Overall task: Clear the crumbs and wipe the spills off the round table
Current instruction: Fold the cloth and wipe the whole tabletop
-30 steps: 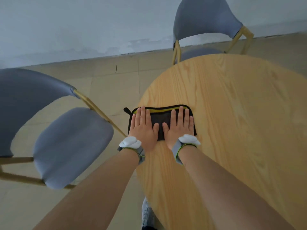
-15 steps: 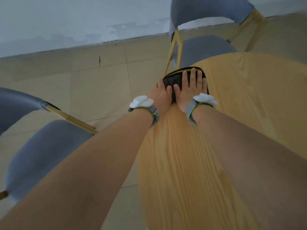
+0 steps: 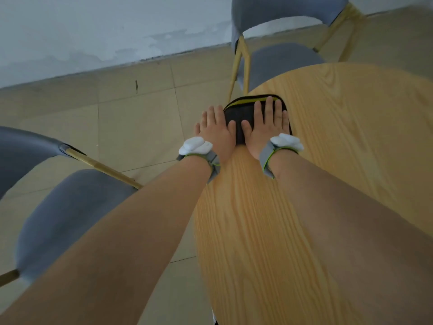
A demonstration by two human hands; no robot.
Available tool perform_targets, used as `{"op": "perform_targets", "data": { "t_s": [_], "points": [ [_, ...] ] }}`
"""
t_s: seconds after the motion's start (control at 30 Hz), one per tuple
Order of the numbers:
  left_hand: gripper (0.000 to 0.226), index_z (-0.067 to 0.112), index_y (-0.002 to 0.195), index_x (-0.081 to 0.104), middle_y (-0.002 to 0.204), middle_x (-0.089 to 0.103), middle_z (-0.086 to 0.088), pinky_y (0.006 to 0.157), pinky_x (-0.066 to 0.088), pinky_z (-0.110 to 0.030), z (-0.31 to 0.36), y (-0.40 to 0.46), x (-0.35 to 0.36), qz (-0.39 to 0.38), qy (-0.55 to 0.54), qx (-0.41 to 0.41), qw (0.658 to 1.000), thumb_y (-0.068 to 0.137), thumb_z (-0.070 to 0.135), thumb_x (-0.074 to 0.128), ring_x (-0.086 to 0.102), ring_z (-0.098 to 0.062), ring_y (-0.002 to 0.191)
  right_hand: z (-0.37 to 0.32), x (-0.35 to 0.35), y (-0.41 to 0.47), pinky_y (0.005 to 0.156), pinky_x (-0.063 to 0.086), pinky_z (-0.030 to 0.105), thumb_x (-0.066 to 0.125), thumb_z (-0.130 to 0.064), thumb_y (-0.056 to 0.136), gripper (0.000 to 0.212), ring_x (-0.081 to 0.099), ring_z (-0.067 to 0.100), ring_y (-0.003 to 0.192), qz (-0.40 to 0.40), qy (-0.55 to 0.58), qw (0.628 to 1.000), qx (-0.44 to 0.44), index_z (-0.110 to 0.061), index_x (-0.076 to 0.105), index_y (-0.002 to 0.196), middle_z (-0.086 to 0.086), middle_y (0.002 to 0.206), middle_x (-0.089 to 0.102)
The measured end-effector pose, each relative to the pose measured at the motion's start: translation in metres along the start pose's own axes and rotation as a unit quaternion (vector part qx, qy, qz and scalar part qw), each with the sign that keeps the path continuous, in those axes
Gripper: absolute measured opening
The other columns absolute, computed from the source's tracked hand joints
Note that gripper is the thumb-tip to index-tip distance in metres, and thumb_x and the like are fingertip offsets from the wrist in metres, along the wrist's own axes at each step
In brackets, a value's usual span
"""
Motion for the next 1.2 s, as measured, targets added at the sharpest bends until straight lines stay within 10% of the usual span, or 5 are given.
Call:
{"op": "perform_targets", "data": {
  "t_s": [0.47,1.2],
  "points": [
    [0.066,0.009,0.153,0.035,0.161,0.035,-0.008,0.121,-0.007,-0.039,0.033,-0.224,-0.006,0.069,0.144,0.045,0.986,0.100,0.047,0.024,0.026,-0.023,0.149,0.063,0.018,-0.209,0.121,-0.009,0.043,0.009,-0.055,0.098,0.070,-0.016,0.027,0.149,-0.015,0.016,0.999,-0.026,-0.018,-0.006,0.155,0.009,0.163,-0.014],
    [0.067,0.007,0.157,0.020,0.167,0.014,-0.010,0.122,0.008,-0.050,0.177,-0.520,0.051,-0.069,0.096,0.071,0.990,0.102,0.045,0.019,0.010,-0.027,0.154,0.263,0.044,-0.484,0.121,-0.004,0.039,0.014,-0.053,0.100,0.068,0.002,0.028,0.151,0.005,-0.002,0.999,0.035,-0.014,0.006,0.156,0.012,0.163,0.006]
  ]
}}
Point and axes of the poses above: each hand's wrist, its own y-axis towards the middle knuckle, its own x-axis out of the palm, z = x × y, the point moved 9 cm from there along y, towards the middle knuckle
